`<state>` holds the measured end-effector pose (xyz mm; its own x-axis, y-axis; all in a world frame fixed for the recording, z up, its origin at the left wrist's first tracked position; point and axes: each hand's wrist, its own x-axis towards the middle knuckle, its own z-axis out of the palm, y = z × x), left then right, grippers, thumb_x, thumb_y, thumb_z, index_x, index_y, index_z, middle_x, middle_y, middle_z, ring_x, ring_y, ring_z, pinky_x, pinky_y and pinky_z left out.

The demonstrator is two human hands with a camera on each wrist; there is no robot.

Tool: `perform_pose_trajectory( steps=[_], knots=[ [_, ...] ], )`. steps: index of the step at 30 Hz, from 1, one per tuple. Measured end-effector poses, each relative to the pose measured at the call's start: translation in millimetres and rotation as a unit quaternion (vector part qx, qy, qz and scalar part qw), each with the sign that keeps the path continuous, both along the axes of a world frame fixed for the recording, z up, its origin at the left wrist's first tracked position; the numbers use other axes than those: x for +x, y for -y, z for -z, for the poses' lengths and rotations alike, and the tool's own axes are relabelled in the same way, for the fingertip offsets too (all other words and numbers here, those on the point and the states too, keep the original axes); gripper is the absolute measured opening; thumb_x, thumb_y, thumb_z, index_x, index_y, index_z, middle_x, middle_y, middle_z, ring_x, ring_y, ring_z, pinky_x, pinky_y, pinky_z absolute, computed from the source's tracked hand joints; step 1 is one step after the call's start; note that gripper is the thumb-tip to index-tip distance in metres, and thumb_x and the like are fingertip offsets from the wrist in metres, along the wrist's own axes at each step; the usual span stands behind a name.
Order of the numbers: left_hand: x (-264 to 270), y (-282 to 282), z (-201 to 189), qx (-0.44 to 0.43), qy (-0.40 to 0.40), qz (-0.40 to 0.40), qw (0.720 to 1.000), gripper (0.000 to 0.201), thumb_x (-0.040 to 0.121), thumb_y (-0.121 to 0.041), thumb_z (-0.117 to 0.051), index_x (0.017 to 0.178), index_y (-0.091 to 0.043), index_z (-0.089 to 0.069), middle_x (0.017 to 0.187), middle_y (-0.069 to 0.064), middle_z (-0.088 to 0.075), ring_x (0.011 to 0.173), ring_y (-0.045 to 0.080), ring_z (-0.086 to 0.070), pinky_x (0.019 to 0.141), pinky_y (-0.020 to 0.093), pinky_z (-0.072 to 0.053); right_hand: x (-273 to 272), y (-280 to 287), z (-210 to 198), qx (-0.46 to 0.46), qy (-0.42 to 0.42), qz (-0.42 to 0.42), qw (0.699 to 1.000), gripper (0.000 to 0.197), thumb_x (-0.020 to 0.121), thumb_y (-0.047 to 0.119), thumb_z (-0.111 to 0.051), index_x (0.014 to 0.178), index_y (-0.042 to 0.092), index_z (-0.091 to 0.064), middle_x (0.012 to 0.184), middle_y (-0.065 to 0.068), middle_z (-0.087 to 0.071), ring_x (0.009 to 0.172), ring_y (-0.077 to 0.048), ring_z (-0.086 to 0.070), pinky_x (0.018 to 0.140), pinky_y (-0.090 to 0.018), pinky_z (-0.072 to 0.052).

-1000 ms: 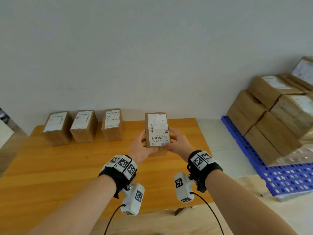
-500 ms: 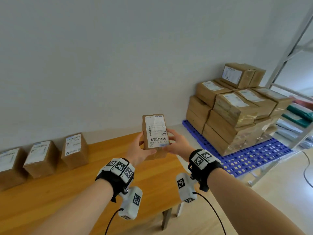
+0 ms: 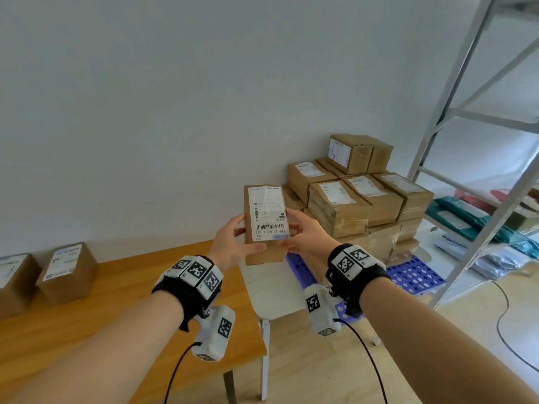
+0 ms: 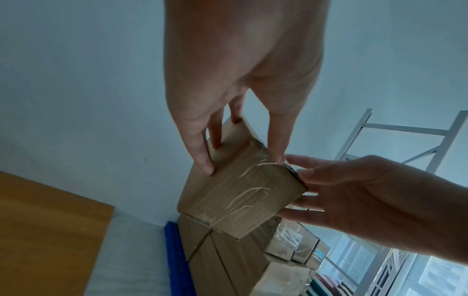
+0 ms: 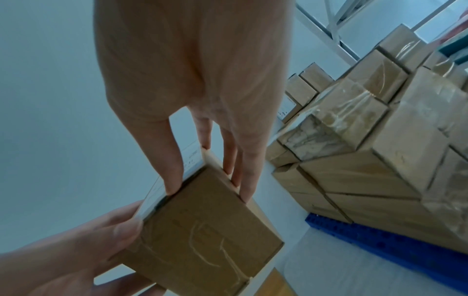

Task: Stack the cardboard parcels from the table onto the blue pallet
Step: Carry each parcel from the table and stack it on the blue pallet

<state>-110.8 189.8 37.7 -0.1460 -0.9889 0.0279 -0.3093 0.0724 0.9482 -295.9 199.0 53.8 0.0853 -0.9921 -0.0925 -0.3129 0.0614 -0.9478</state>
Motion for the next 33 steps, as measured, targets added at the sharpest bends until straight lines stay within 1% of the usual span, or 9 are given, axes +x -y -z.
perform_pose_trajectory(
  steps=[2, 4, 8, 14, 19, 22, 23, 25, 33],
  knots=[
    [-20, -2, -9, -0.014, 0.001, -0.008, 1.0, 0.093, 0.066, -0.008, -0.083, 0.144, -0.019, -0.034, 0.139, 0.003, -0.049, 0.13, 0.016, -0.043, 0.099, 0.047, -0.047, -20, -3, -10, -0.011, 0.003, -0.002, 1.0, 0.08, 0.077, -0.005, -0.069, 0.143, 0.02, -0.032, 0.109, 0.001, -0.058, 0.105, -0.02, -0.06, 0.082, -0.036, -0.056],
    [-43, -4, -18, -0.028, -0.003, -0.01, 1.0, 0.09, 0.067, -0.007, -0.082, 0.143, -0.018, -0.035, 0.139, 0.003, -0.048, 0.131, 0.015, -0.041, 0.101, 0.047, -0.045, -42, -5, -19, -0.023, 0.0, -0.003, 1.0, 0.08, 0.077, -0.004, -0.07, 0.143, 0.018, -0.032, 0.118, -0.002, -0.058, 0.108, -0.018, -0.06, 0.078, -0.033, -0.057],
    [-79, 0, -37, -0.044, -0.011, 0.001, 0.999, 0.089, 0.068, -0.006, -0.082, 0.143, -0.018, -0.035, 0.14, 0.002, -0.047, 0.126, 0.008, -0.04, 0.103, 0.046, -0.043, -78, 1, -33, -0.043, 0.002, 0.01, 0.999, 0.08, 0.076, -0.005, -0.07, 0.143, 0.018, -0.032, 0.127, -0.007, -0.055, 0.117, -0.022, -0.056, 0.087, -0.041, -0.055],
    [-119, 26, -60, -0.07, 0.018, 0.033, 0.997, 0.08, 0.072, -0.007, -0.079, 0.14, -0.016, -0.04, 0.136, 0.001, -0.05, 0.118, 0.004, -0.042, 0.104, 0.044, -0.043, -120, 24, -48, -0.047, 0.018, 0.026, 0.998, 0.076, 0.078, -0.004, -0.07, 0.141, 0.017, -0.034, 0.126, -0.01, -0.057, 0.112, -0.022, -0.059, 0.08, -0.033, -0.056],
    [-144, 64, -74, -0.068, 0.014, 0.048, 0.996, 0.077, 0.073, -0.008, -0.078, 0.14, -0.014, -0.04, 0.137, 0.001, -0.049, 0.117, 0.004, -0.042, 0.103, 0.043, -0.043, -148, 63, -59, -0.05, 0.002, 0.037, 0.998, 0.073, 0.077, -0.001, -0.071, 0.139, 0.019, -0.038, 0.123, -0.007, -0.059, 0.11, -0.021, -0.06, 0.089, -0.043, -0.054],
    [-158, 91, -78, -0.047, -0.005, 0.058, 0.997, 0.077, 0.074, -0.006, -0.077, 0.14, -0.015, -0.039, 0.137, 0.002, -0.048, 0.124, 0.011, -0.044, 0.082, 0.033, -0.054, -161, 89, -66, -0.051, -0.012, 0.042, 0.998, 0.073, 0.078, -0.002, -0.07, 0.14, 0.018, -0.037, 0.12, -0.005, -0.061, 0.109, -0.02, -0.059, 0.087, -0.038, -0.054],
    [-162, 100, -80, -0.039, -0.014, 0.063, 0.997, 0.076, 0.075, -0.005, -0.076, 0.141, -0.016, -0.039, 0.137, 0.002, -0.048, 0.123, 0.012, -0.044, 0.073, 0.028, -0.054, -165, 97, -69, -0.05, -0.015, 0.043, 0.998, 0.072, 0.079, -0.002, -0.07, 0.14, 0.017, -0.037, 0.119, -0.005, -0.061, 0.109, -0.02, -0.059, 0.087, -0.038, -0.054],
    [-172, 120, -82, -0.033, -0.024, 0.07, 0.997, 0.075, 0.075, -0.004, -0.075, 0.141, -0.017, -0.04, 0.139, 0.003, -0.047, 0.123, 0.014, -0.045, 0.067, 0.022, -0.053, -174, 116, -72, -0.049, -0.023, 0.044, 0.998, 0.07, 0.08, -0.003, -0.068, 0.14, 0.016, -0.037, 0.121, -0.006, -0.06, 0.11, -0.021, -0.059, 0.089, -0.039, -0.053],
    [-193, 206, -77, -0.006, -0.034, 0.063, 0.997, 0.078, 0.075, -0.008, -0.076, 0.142, -0.018, -0.038, 0.14, 0.003, -0.047, 0.112, 0.014, -0.051, 0.083, 0.036, -0.056, -198, 204, -75, -0.031, -0.056, 0.023, 0.998, 0.069, 0.079, -0.002, -0.069, 0.139, 0.015, -0.039, 0.12, -0.007, -0.062, 0.108, -0.023, -0.061, 0.09, -0.046, -0.054]
  ],
)
